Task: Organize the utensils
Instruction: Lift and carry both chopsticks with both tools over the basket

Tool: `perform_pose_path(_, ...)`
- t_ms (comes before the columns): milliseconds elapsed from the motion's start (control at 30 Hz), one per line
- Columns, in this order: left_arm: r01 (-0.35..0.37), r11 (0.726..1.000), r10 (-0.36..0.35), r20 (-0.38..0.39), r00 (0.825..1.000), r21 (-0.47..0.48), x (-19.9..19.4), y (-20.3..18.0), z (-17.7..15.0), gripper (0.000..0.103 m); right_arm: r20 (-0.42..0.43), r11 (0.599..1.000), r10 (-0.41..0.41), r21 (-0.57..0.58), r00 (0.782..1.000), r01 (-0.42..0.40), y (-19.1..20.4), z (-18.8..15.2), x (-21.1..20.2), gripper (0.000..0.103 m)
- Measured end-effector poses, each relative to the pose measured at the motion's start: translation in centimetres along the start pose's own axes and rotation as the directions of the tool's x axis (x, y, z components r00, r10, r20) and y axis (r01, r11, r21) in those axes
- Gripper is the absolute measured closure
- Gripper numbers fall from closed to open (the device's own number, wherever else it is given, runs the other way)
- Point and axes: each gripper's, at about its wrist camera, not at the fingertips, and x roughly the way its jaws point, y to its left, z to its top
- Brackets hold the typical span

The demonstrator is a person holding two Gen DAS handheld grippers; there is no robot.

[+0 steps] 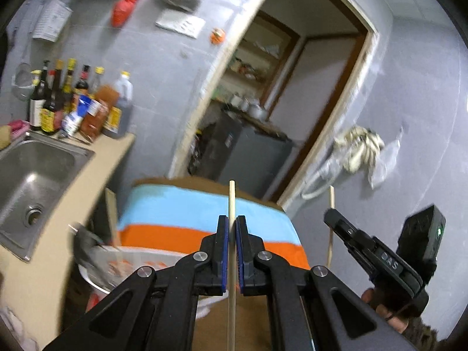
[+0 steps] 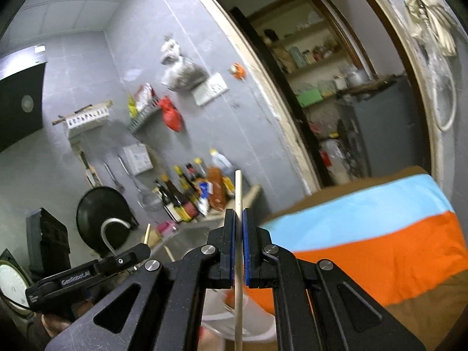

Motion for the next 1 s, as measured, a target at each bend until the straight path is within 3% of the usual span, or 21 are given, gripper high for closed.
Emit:
perform_pose_path(200,-0.053,0.998,0.057,0.097,0.994,-0.041,-1.1,4.0,2.5,0.098,0.077,0.998,0.039,-0.049,0.996,-0.036,4.4,0.1,3.0,0.098)
perform_pose_path(567,-0.094,0.992,0.109,0.191,0.975,-0.086,1.4,7.8,4.0,0.098,0.229,0.998,-0.01,-0.054,0.973,0.023,5.8,-1.8,5.3,0.099)
perform_pose_path(800,-0.141,0.987,0.154,0.211,0.965,-0.073,3.9,8.9,3.4,0.098,0.244,0.991,-0.05,-0.111,0.968,0.08,6.4,-2.9,7.4,0.099)
perform_pose_path(1000,-0.141,0.988,0.152,0.207,0.966,-0.069,5.2,9.2,2.7,0.098,0.25,0.978,-0.089,-0.159,0.964,0.132,6.7,-3.4,8.2,0.099)
